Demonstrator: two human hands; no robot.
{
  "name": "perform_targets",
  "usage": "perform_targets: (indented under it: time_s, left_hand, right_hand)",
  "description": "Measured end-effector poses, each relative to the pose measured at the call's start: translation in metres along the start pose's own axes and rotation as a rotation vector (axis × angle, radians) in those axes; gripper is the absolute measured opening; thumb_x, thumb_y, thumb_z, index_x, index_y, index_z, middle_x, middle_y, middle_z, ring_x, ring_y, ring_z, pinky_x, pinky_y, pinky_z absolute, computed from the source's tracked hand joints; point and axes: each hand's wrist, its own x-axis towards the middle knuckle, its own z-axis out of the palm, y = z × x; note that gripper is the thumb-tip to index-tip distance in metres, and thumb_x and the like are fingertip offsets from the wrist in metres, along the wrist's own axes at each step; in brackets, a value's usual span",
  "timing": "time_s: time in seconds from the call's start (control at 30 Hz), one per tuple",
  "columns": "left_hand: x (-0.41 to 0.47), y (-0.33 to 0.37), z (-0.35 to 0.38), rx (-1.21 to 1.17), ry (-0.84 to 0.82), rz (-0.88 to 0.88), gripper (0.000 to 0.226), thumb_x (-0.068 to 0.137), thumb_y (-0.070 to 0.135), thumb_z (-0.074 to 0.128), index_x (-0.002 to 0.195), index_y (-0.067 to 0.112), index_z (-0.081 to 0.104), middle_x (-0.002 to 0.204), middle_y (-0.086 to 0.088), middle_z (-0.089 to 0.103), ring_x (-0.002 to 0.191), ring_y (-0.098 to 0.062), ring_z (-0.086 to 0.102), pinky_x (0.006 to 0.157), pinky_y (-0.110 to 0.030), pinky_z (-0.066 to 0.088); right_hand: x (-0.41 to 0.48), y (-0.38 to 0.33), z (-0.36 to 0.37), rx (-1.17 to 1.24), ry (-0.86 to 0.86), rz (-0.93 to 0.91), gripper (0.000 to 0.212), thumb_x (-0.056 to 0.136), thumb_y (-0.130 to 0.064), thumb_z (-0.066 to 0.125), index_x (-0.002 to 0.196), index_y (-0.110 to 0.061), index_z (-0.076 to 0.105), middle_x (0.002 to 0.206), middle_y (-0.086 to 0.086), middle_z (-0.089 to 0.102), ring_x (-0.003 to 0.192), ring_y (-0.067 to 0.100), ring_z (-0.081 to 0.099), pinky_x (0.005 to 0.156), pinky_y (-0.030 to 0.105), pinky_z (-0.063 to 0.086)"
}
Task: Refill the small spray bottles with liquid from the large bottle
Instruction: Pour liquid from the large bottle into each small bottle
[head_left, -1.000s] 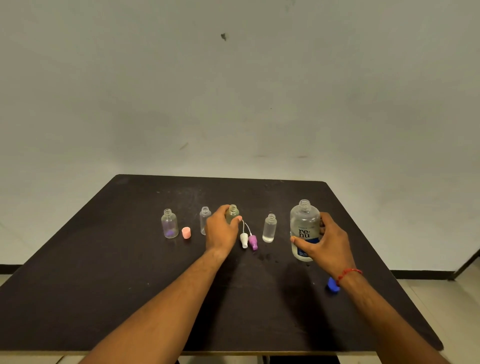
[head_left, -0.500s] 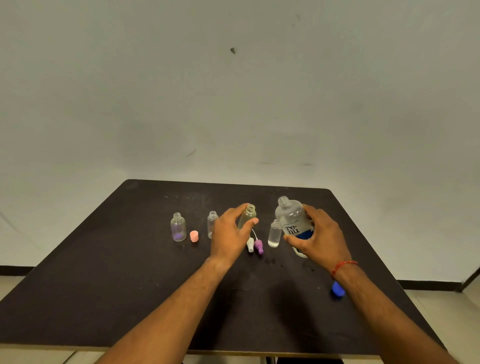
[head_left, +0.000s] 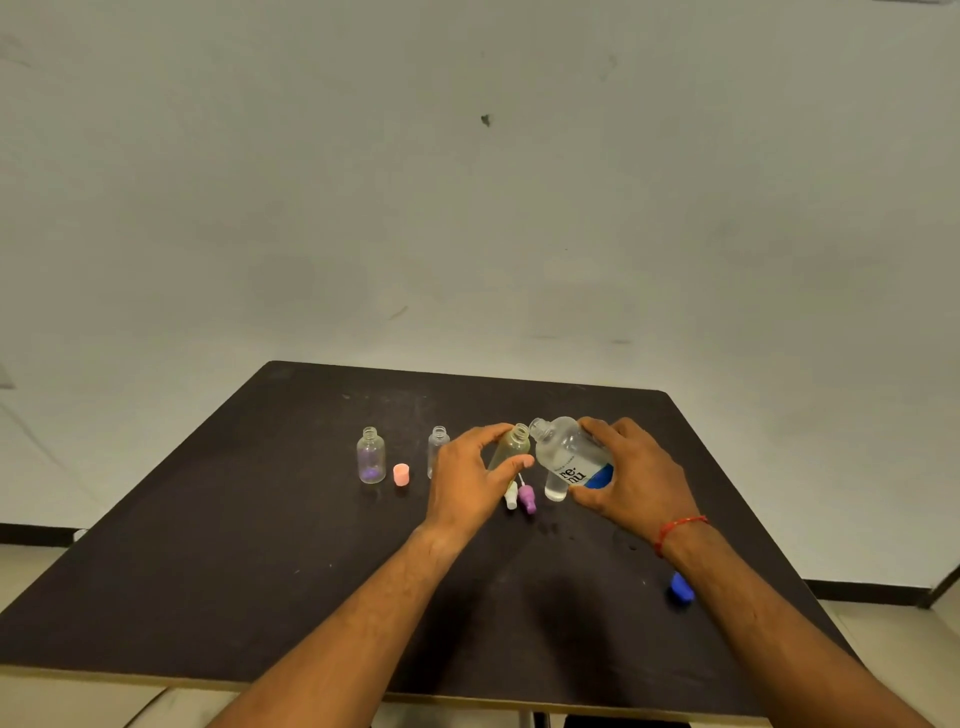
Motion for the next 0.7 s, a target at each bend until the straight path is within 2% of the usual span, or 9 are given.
perform_targets:
  time_s: [0.1, 0.27, 0.4, 0.57, 0.7]
  left_hand:
    - [0.0, 0.001, -0.003, 0.01, -0.006, 0.001, 0.046, 0.079, 0.035, 0.083, 0.122, 0.022, 0.07, 0.116, 0.008, 0.071, 0.104, -0.002, 0.062, 0.077, -0.007, 0.048]
    - [0.001, 0.001, -0.006, 0.018, -0.005, 0.005, 0.046, 0.079, 0.035, 0.083, 0.121, 0.023, 0.071, 0.115, 0.008, 0.071, 0.101, 0.0, 0.062, 0.076, -0.007, 0.047]
    - [0.001, 0.001, -0.006, 0.021, -0.004, 0.0, 0.045, 0.079, 0.036, 0.083, 0.12, 0.024, 0.072, 0.114, 0.01, 0.071, 0.099, 0.003, 0.06, 0.077, -0.006, 0.046]
    - [0.001, 0.001, -0.007, 0.012, -0.007, -0.002, 0.043, 0.079, 0.034, 0.083, 0.119, 0.024, 0.072, 0.114, 0.008, 0.072, 0.102, 0.0, 0.062, 0.084, -0.017, 0.052]
    - [0.0, 0.0, -0.007, 0.01, -0.005, -0.01, 0.044, 0.079, 0.034, 0.084, 0.12, 0.023, 0.072, 0.115, 0.008, 0.072, 0.103, 0.001, 0.062, 0.084, -0.015, 0.052]
  right_hand:
    - [0.002, -0.003, -0.003, -0.007, -0.009, -0.002, 0.083, 0.074, -0.049, 0.077, 0.144, -0.035, 0.036, 0.119, -0.004, 0.049, 0.107, 0.012, 0.049, 0.084, 0.026, 0.054]
    - [0.003, -0.007, -0.011, -0.067, -0.008, -0.024, 0.079, 0.073, -0.049, 0.076, 0.142, -0.038, 0.038, 0.115, -0.005, 0.047, 0.106, 0.013, 0.049, 0.079, 0.025, 0.052]
    - [0.005, -0.009, -0.015, -0.11, -0.001, -0.042, 0.078, 0.073, -0.051, 0.075, 0.141, -0.037, 0.039, 0.113, -0.003, 0.048, 0.105, 0.014, 0.049, 0.083, 0.033, 0.053]
    - [0.007, -0.01, -0.018, -0.163, 0.002, -0.06, 0.078, 0.072, -0.05, 0.074, 0.14, -0.038, 0.039, 0.11, -0.004, 0.048, 0.103, 0.014, 0.048, 0.084, 0.036, 0.052]
    - [0.009, -0.012, -0.021, -0.211, -0.01, -0.063, 0.079, 0.072, -0.051, 0.074, 0.142, -0.039, 0.038, 0.112, -0.003, 0.048, 0.105, 0.015, 0.046, 0.086, 0.036, 0.047]
